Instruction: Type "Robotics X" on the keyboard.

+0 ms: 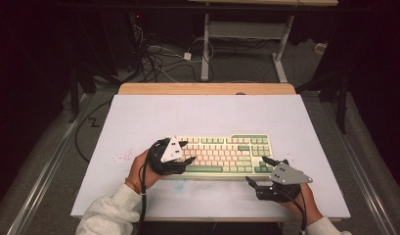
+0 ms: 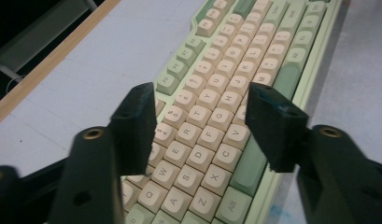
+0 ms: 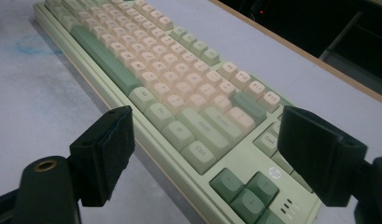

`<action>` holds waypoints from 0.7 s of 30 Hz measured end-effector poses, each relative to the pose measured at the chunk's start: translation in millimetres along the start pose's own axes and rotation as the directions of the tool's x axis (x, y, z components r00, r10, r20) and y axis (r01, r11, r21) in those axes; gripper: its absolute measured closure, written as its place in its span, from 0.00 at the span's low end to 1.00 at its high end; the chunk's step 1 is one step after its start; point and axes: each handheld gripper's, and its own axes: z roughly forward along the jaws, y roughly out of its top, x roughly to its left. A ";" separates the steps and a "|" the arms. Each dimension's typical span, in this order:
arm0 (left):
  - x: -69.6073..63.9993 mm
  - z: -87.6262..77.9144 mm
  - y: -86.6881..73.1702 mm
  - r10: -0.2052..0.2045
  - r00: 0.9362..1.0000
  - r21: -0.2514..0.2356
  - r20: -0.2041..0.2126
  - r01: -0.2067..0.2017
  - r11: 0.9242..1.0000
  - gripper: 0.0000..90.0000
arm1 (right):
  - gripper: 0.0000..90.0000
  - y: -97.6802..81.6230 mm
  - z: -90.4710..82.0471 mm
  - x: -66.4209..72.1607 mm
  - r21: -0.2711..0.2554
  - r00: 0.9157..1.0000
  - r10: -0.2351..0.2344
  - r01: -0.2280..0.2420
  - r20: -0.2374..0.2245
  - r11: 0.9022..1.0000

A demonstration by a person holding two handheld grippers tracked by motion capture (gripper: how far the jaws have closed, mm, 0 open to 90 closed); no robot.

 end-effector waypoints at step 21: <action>-9.4 -40.6 -61.6 -0.073 0.990 -0.041 -0.123 0.068 0.997 0.16 | 0.41 7.7 0.9 -9.5 -0.007 1.000 0.019 -0.019 -0.003 1.000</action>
